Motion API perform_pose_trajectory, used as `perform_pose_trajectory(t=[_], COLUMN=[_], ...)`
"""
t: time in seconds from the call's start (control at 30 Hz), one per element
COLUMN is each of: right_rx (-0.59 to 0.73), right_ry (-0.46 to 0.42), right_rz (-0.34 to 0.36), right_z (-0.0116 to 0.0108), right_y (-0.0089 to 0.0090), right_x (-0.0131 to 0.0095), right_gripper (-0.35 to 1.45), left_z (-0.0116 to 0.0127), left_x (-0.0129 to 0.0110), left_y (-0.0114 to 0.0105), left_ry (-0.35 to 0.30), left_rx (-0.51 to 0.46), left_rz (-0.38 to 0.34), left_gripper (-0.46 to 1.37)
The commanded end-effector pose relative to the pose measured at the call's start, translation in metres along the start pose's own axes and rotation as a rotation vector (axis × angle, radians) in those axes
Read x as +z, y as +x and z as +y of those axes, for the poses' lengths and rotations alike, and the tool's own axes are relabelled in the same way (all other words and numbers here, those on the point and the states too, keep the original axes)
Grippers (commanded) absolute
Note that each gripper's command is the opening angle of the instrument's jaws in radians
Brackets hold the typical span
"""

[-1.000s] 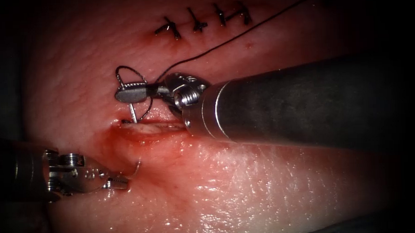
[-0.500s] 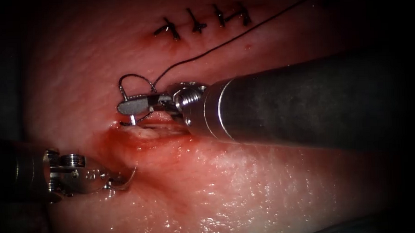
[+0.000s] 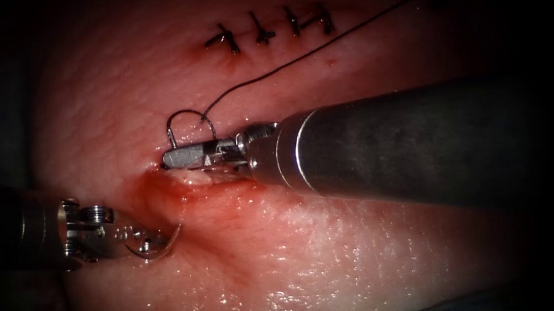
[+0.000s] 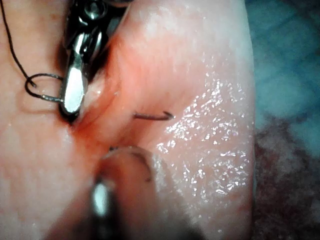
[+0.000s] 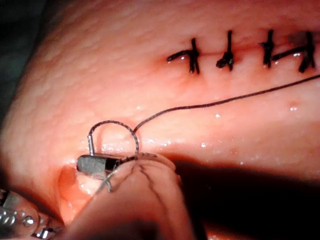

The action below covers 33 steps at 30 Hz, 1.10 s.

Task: Wound Closure
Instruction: Insert needle into flesh below wound, then pull needle the rest of the way with left end-effector

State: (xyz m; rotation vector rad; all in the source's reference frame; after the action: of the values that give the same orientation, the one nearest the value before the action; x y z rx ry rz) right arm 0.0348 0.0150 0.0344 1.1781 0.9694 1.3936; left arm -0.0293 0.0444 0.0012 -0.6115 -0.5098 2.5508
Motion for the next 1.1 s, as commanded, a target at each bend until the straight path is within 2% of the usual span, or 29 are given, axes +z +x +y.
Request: perform_pose_trajectory(t=[0.03, 0.57, 0.67, 0.73, 0.8, 0.83, 0.87, 0.9, 0.93, 0.97, 1.1], right_rx=[0.001, 0.004, 0.004, 0.011, -0.034, -0.090, -0.101, -0.150, -0.206, -0.251, -0.329], right_ry=[-0.003, -0.005, 0.006, 0.014, 0.024, 0.028, 0.029, 0.022, 0.006, -0.004, -0.035], right_rz=[-0.006, -0.010, 0.006, 0.047, 0.063, 0.069, 0.072, 0.085, 0.101, 0.109, 0.137], right_z=[0.0000, 0.0006, 0.0006, 0.0006, 0.0006, 0.0005, 0.0005, 0.0004, 0.0004, 0.0003, 0.0004], right_y=[-0.0001, 0.0001, 0.0003, 0.0005, 0.0008, 0.0010, 0.0011, 0.0014, 0.0017, 0.0019, 0.0026], right_x=[0.0000, 0.0001, 0.0001, 0.0000, 0.0000, 0.0000, 0.0000, 0.0001, 0.0001, 0.0001, -0.0001], right_gripper=[-0.35, -0.35, -0.35, -0.35, -0.35, 0.05, 0.14, 0.53, 0.76, 0.90, 1.05], left_z=[0.0000, -0.0001, -0.0001, -0.0001, -0.0001, -0.0001, -0.0001, 0.0000, 0.0000, 0.0000, -0.0001], left_x=[0.0000, -0.0001, -0.0001, -0.0002, -0.0003, -0.0004, -0.0004, -0.0005, -0.0005, -0.0005, -0.0006], left_y=[0.0000, 0.0002, 0.0002, 0.0002, 0.0002, 0.0003, 0.0003, 0.0003, 0.0004, 0.0004, 0.0004], left_ry=[-0.007, -0.009, -0.009, -0.006, -0.002, 0.006, 0.008, 0.011, 0.012, 0.011, 0.016], left_rx=[-0.001, -0.001, 0.004, 0.015, 0.024, 0.032, 0.031, 0.036, 0.035, 0.035, 0.033], left_rz=[0.000, 0.000, 0.002, 0.008, 0.018, 0.040, 0.045, 0.053, 0.056, 0.056, 0.072], left_gripper=[-0.35, -0.35, -0.35, -0.35, -0.35, -0.35, -0.35, -0.35, -0.35, -0.35, -0.35])
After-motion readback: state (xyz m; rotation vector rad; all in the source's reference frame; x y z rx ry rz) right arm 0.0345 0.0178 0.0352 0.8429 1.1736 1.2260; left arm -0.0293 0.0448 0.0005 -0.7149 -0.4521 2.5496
